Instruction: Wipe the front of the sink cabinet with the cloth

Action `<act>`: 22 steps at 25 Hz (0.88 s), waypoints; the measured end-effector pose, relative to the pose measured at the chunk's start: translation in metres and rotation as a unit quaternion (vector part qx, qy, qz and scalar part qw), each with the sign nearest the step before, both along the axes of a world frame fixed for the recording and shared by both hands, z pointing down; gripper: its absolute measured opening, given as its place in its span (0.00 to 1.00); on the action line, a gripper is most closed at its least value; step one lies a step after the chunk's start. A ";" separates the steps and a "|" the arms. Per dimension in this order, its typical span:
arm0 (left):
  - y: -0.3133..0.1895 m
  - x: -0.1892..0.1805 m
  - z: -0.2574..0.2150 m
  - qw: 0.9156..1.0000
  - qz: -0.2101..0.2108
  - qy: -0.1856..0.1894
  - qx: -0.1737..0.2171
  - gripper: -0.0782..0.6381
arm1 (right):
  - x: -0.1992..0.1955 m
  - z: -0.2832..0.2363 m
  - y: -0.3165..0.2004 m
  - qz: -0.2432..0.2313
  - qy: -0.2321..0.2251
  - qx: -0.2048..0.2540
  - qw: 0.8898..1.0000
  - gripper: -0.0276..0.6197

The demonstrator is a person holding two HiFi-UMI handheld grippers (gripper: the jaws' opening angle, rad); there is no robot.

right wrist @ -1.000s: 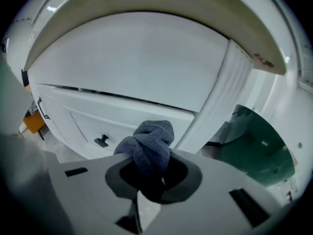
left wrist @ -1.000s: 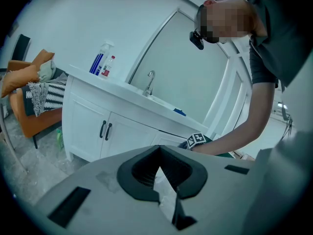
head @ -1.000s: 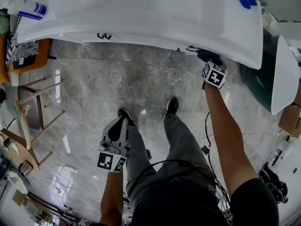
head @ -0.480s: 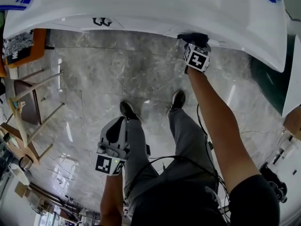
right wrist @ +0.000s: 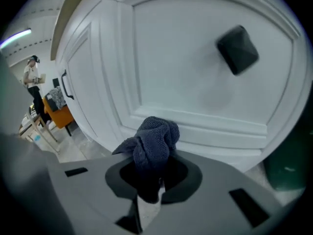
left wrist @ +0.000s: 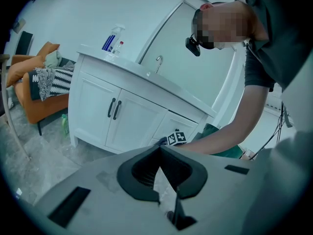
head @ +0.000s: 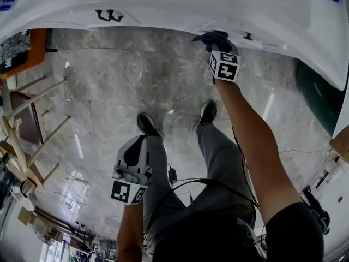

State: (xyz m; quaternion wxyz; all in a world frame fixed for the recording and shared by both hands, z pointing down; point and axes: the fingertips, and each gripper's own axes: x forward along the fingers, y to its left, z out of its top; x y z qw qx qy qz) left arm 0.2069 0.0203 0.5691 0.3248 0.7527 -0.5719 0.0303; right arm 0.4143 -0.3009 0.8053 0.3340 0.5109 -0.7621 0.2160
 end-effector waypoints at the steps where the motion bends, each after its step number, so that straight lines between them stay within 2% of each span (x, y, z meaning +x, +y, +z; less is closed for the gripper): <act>1: 0.000 0.002 0.002 1.000 0.002 0.000 -0.001 0.11 | 0.020 0.008 0.000 0.022 0.011 -0.011 1.000 0.11; 4: 0.001 0.003 0.010 1.000 0.004 0.000 0.000 0.12 | 0.097 0.031 -0.004 0.101 0.054 -0.040 0.993 0.11; 6: -0.001 0.003 0.017 1.000 0.002 0.002 0.005 0.12 | 0.136 0.040 -0.009 0.117 0.094 -0.042 0.988 0.11; 9: -0.003 0.004 0.031 1.000 -0.003 0.006 0.012 0.12 | 0.155 0.062 -0.014 0.085 0.147 -0.028 0.985 0.11; 12: -0.001 0.008 0.049 1.000 -0.005 0.010 0.012 0.12 | 0.126 0.089 -0.014 0.020 0.183 0.005 0.983 0.11; 14: 0.001 0.008 0.060 1.000 -0.004 0.010 0.009 0.12 | 0.104 0.108 -0.012 0.026 0.171 0.009 0.985 0.11; 17: 0.002 0.000 0.077 1.000 -0.007 0.007 0.009 0.11 | 0.076 0.135 -0.013 0.120 0.093 -0.020 0.988 0.11; 18: 0.004 -0.002 0.083 1.000 -0.009 0.005 0.006 0.11 | 0.061 0.140 -0.014 0.135 0.067 -0.031 0.988 0.11; 22: 0.011 0.000 0.092 1.000 -0.003 0.004 -0.003 0.11 | -0.001 0.144 -0.010 0.122 0.001 -0.069 0.990 0.11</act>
